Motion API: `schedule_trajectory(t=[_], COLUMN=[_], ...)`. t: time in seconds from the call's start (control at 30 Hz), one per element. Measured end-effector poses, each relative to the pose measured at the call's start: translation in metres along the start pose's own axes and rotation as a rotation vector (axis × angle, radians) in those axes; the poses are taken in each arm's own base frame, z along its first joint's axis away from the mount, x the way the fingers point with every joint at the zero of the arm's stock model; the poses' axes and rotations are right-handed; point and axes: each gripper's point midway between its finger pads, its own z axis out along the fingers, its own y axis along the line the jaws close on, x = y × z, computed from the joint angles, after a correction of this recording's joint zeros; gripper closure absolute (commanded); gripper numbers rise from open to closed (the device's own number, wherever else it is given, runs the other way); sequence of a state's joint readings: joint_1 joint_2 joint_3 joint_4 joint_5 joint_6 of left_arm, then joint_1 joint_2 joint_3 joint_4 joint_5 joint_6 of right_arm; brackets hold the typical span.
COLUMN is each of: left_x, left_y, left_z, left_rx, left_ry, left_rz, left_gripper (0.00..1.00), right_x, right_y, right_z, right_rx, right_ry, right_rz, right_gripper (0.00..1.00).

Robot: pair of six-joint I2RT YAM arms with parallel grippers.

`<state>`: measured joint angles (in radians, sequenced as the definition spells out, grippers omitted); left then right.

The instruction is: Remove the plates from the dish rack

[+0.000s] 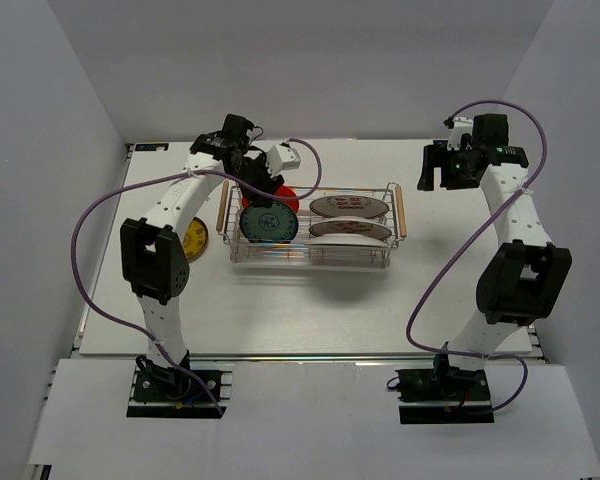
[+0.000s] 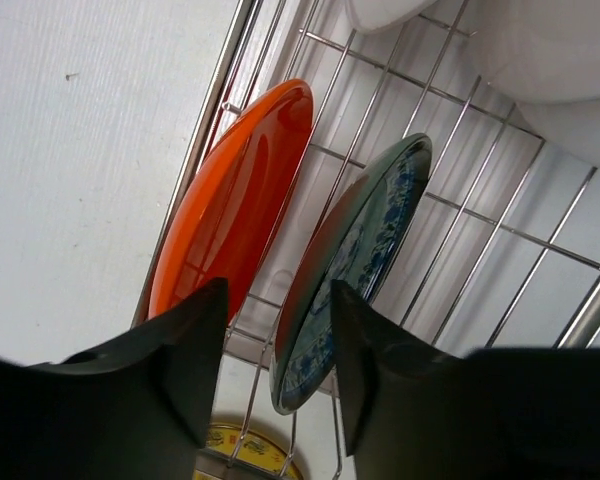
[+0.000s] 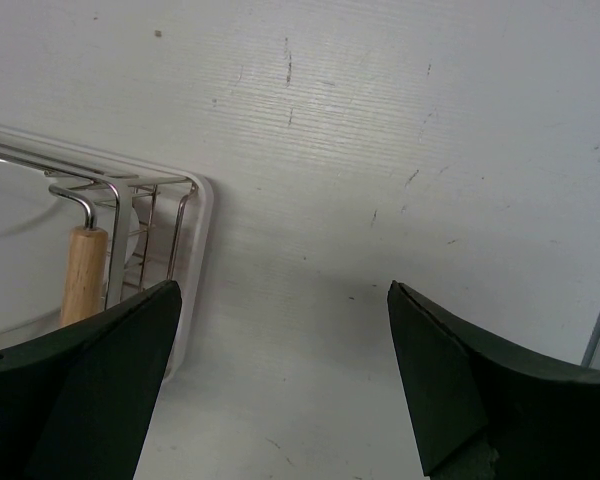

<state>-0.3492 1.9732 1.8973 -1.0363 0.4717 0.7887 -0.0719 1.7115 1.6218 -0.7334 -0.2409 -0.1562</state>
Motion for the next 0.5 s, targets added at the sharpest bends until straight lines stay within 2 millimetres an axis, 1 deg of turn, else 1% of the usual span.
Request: schedule_trajectory(t=[0.07, 0.17, 0.27, 0.3, 0.37, 0.4, 0.5], left_x=[0.002, 0.0038, 0.0063, 0.0077, 0.0095, 0.0096, 0.01], left_y=[0.0008, 0.001, 0.0004, 0.0002, 0.0, 0.0001, 0.0015], left_z=[0.0014, 0.0028, 0.0055, 0.0059, 0.0067, 0.0068, 0.0066], left_rx=[-0.006, -0.01, -0.013, -0.013, -0.014, -0.014, -0.019], left_ry=[0.009, 0.017, 0.027, 0.032, 0.038, 0.039, 0.041], left_rz=[0.004, 0.007, 0.008, 0.006, 0.004, 0.005, 0.017], left_gripper=[0.5, 0.52, 0.6, 0.66, 0.68, 0.72, 0.79], right_x=[0.0, 0.0, -0.0001, -0.0001, -0.0001, -0.0001, -0.0003], right_y=[0.0, 0.0, 0.0001, 0.0001, 0.0002, 0.0003, 0.0004], right_z=[0.0, 0.0001, 0.0001, 0.0001, 0.0001, 0.0001, -0.0002], right_rx=[0.0, 0.0, 0.0, 0.0, 0.0, 0.0, 0.0], right_ry=[0.0, 0.0, -0.001, -0.001, -0.001, -0.001, -0.001], right_rz=[0.0, 0.0, 0.003, 0.003, 0.005, 0.006, 0.008], right_gripper=[0.11, 0.11, 0.11, 0.11, 0.11, 0.11, 0.11])
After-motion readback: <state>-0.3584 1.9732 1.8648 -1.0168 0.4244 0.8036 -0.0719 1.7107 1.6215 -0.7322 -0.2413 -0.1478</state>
